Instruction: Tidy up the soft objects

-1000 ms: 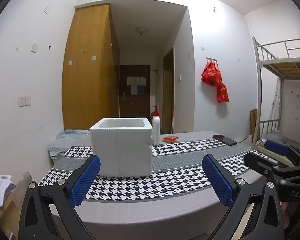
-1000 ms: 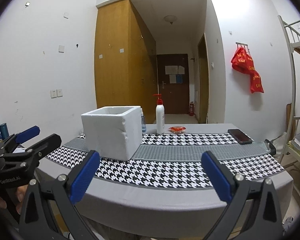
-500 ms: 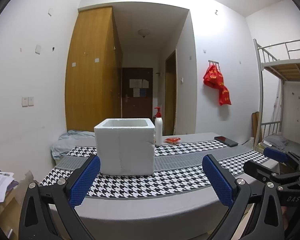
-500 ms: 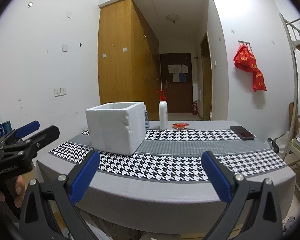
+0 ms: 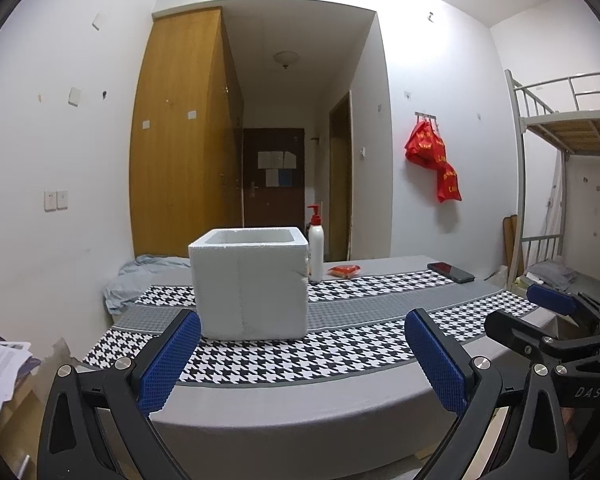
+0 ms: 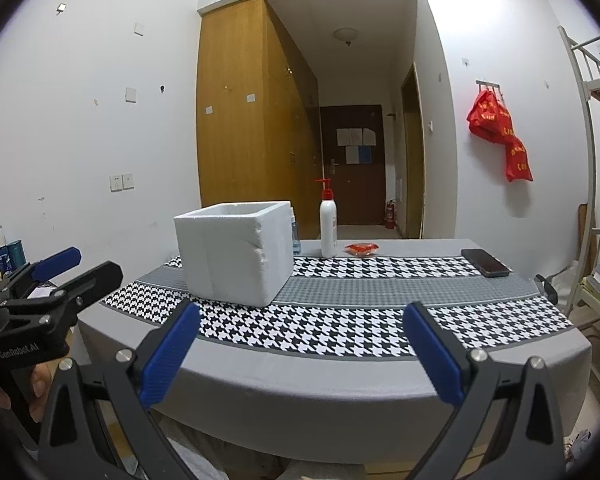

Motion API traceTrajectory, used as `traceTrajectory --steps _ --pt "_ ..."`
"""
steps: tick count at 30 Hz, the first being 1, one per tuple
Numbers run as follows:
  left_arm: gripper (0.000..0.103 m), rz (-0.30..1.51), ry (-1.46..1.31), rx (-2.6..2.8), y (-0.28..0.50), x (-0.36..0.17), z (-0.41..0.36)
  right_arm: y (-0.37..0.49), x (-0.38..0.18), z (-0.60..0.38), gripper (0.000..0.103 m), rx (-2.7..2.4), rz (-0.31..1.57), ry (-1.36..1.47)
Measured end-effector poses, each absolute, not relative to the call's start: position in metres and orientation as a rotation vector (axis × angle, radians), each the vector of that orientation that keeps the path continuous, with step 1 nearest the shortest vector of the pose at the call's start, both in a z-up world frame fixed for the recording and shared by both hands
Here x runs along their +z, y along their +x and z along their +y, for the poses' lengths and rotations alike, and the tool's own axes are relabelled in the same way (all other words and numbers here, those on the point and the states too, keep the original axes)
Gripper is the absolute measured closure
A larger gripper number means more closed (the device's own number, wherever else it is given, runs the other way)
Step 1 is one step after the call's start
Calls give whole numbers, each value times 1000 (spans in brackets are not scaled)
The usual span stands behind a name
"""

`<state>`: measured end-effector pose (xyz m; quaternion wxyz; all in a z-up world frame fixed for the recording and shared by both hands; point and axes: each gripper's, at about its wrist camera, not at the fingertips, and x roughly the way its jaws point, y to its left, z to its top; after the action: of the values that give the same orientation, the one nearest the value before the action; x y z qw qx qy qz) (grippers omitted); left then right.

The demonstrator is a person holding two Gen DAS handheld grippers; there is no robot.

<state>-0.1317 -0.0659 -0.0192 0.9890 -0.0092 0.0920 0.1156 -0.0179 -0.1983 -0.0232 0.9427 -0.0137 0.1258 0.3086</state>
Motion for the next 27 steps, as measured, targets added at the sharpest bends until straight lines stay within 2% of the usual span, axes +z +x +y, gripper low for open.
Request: traceTrajectory --steps 27 --pt "1 181 -27 228 -138 -19 -64 -25 -21 -195 0 637 249 -42"
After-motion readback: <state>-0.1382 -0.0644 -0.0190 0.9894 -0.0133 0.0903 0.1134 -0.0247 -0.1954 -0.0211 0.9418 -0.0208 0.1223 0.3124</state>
